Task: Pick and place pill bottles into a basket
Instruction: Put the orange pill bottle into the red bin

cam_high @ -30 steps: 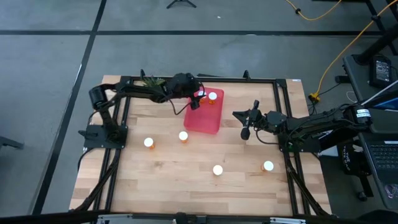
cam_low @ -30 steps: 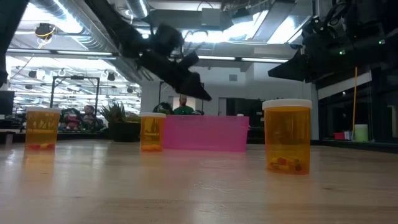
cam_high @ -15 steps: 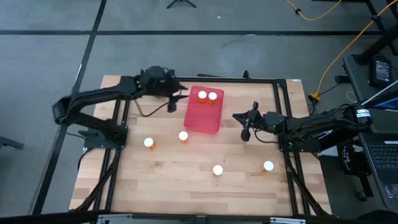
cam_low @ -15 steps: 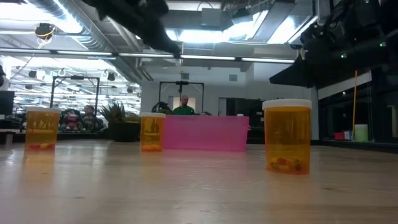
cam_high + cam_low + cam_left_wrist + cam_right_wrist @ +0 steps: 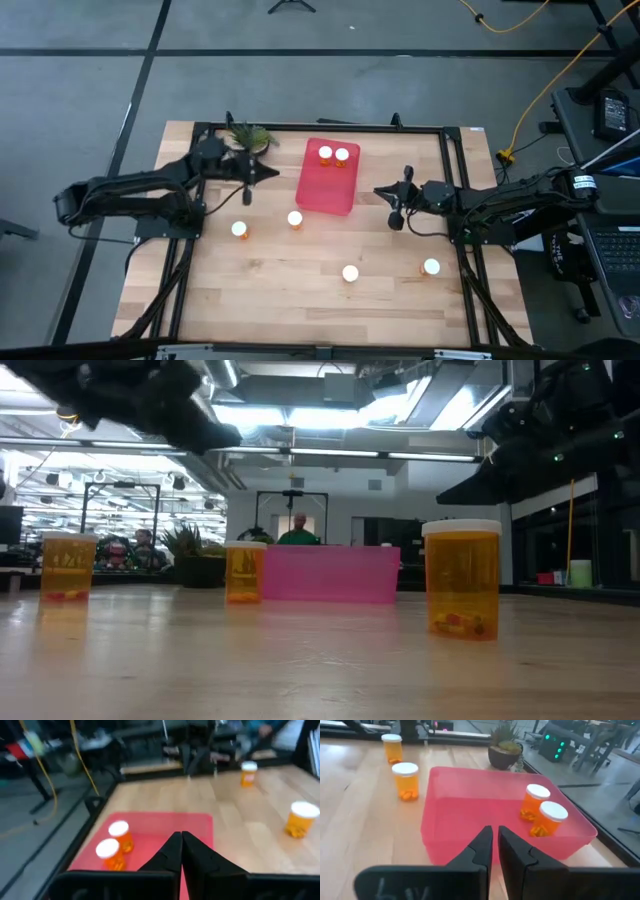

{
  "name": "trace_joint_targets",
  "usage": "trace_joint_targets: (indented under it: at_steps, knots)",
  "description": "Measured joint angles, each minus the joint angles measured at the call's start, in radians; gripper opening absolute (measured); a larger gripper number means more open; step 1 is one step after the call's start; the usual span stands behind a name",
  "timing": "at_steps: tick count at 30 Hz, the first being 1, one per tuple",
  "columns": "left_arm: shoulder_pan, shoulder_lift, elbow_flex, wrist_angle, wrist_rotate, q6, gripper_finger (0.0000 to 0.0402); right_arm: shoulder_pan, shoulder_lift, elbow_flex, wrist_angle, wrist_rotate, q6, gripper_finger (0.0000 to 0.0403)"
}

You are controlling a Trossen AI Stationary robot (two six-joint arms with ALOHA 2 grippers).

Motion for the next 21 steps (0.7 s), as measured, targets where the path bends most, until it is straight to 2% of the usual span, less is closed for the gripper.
trace_joint_targets:
  at_steps: [2, 6, 12, 15, 21]
  knots:
    - [0.001, -0.042, -0.068, 0.078, -0.02, -0.033, 0.0002, -0.001, 0.0, 0.0, -0.002, -0.057, -0.008, 0.0035]
    - [0.001, -0.1, -0.146, 0.176, -0.021, -0.077, 0.0004, -0.005, 0.0, 0.0, -0.027, -0.282, -0.033, 0.0035]
    - [0.001, -0.115, -0.158, 0.195, -0.02, -0.096, 0.0003, -0.077, 0.0, -0.011, -0.045, -0.546, -0.037, 0.0035]
    - [0.001, -0.115, -0.158, 0.205, -0.02, -0.117, 0.0005, -0.127, 0.0, -0.034, -0.045, -0.633, -0.036, 0.0032]
    - [0.001, -0.115, -0.158, 0.203, -0.021, -0.122, 0.0003, -0.143, 0.0, -0.078, 0.067, -0.854, -0.041, 0.0005]
